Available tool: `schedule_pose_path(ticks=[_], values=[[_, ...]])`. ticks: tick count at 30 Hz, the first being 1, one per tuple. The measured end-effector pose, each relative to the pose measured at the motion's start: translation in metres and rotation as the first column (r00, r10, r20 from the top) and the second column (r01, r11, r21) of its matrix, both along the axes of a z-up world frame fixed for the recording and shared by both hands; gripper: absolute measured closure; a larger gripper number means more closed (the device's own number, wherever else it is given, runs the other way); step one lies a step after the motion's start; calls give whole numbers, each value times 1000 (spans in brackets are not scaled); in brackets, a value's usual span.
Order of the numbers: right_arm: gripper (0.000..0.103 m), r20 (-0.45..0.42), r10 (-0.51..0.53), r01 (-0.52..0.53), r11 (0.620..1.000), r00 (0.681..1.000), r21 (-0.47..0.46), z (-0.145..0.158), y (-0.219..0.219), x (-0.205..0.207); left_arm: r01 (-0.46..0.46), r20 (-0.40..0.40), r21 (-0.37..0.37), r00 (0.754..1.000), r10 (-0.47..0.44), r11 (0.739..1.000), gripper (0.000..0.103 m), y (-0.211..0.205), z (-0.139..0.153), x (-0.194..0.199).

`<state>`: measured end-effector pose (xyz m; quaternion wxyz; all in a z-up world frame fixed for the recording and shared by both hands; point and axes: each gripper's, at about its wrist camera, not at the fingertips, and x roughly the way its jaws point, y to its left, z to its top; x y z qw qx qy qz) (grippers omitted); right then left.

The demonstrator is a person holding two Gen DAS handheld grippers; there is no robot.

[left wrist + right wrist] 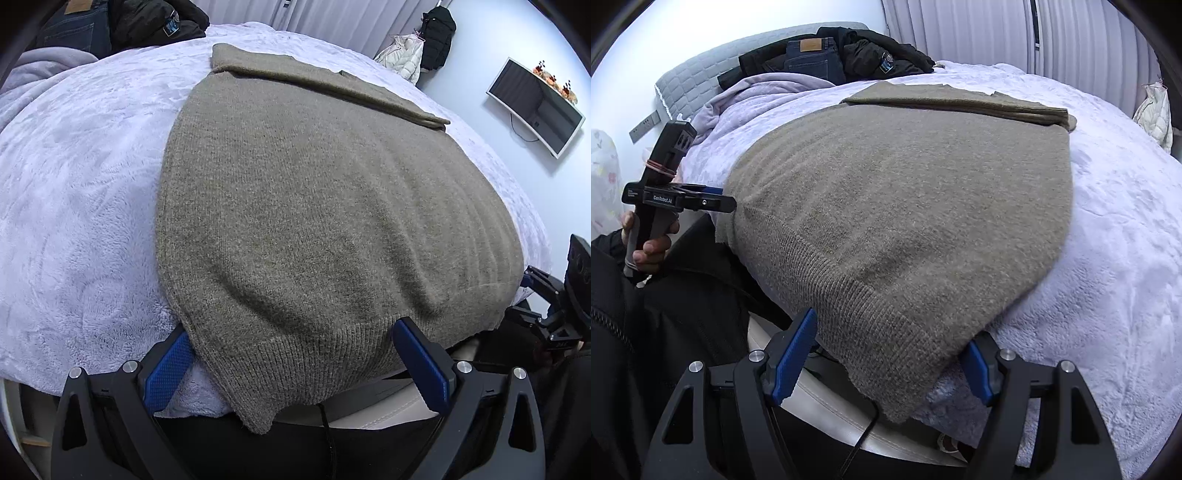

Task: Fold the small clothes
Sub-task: 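Close both tools on the sweater hem edge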

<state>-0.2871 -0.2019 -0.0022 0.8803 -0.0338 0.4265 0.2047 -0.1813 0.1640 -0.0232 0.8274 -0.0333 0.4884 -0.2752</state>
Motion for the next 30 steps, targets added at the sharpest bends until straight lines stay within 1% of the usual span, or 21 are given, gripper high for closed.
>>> schedule_pose_path(ticks=[2, 3, 4, 7, 9, 13, 16, 17, 18, 19, 20, 21, 22, 23, 24, 25, 26, 27, 28, 29, 30], values=[[31, -3, -3, 3, 1000, 1000, -7, 0, 0, -2, -11, -7, 4, 1000, 11, 1000, 0, 1, -2, 0], [36, -3, -14, 14, 1000, 1000, -14, 0, -1, -3, -14, -1, 22, 1000, 14, 1000, 0, -2, -3, 0], [38, -3, -26, 26, 1000, 1000, -14, -1, -3, -3, -17, 11, 48, 1000, 17, 999, 0, -6, -4, -1], [38, -11, -47, 47, 999, 999, 5, -1, -3, -1, -23, 49, 160, 999, 16, 987, 0, -23, -5, -4], [38, -6, -50, 50, 999, 999, -15, -2, 1, -1, -21, 72, 207, 997, 7, 978, 0, -30, -7, -7], [38, 7, -59, 60, 997, 998, -58, -3, 7, -2, -36, 61, 164, 998, 26, 986, 0, -26, -6, -6], [37, 16, -82, 83, 994, 997, -65, -5, 7, -2, -50, 60, 158, 997, 41, 986, 0, -25, -6, -7], [34, 16, -82, 83, 994, 997, -71, -6, 9, -1, -48, 57, 159, 998, 39, 986, 5, -25, -5, -8], [25, 15, -71, 72, 995, 997, -70, -6, 10, -1, -50, 61, 155, 997, 41, 987, 9, -23, -3, -9], [20, 13, -56, 57, 995, 998, -76, -7, 15, -1, -53, 61, 142, 997, 45, 988, 18, -18, -1, -10], [19, 16, -52, 53, 994, 999, -98, -8, 19, -1, -60, 55, 123, 997, 53, 991, 25, -13, 1, -10], [18, 20, -48, 50, 992, 999, -119, -9, 23, -1, -62, 46, 107, 997, 58, 992, 29, -11, 1, -10], [24, 29, -55, 58, 990, 998, -129, -8, 24, -2, -63, 39, 90, 997, 60, 994, 38, -6, 2, -10], [33, 44, -69, 74, 989, 997, -126, -6, 22, -3, -62, 35, 77, 998, 59, 995, 46, -1, 2, -11], [54, 58, -99, 106, 987, 993, -120, -3, 18, -3, -60, 26, 64, 998, 58, 996, 51, 2, 3, -11], [66, 55, -132, 136, 986, 990, -91, -2, 10, -2, -54, 15, 46, 998, 53, 997, 60, 4, 3, -11], [69, 37, -150, 152, 988, 988, -33, 0, 0, -1, -50, 6, 32, 999, 49, 998, 69, 5, 3, -11], [74, 24, -158, 158, 987, 987, 12, 0, -7, -1, -43, -5, 17, 999, 43, 999, 71, 5, 3, -10], [74, 6, -163, 163, 985, 987, 52, 0, -13, 0, -46, -11, 10, 999, 46, 999, 71, 5, 3, -9], [74, -4, -163, 163, 984, 987, 72, 0, -16, 0, -49, -19, 3, 999, 49, 999, 68, 3, 2, -8], [74, -13, -159, 160, 983, 987, 92, -1, -17, 0, -54, -34, -12, 998, 54, 998, 61, 4, 0, -6]])
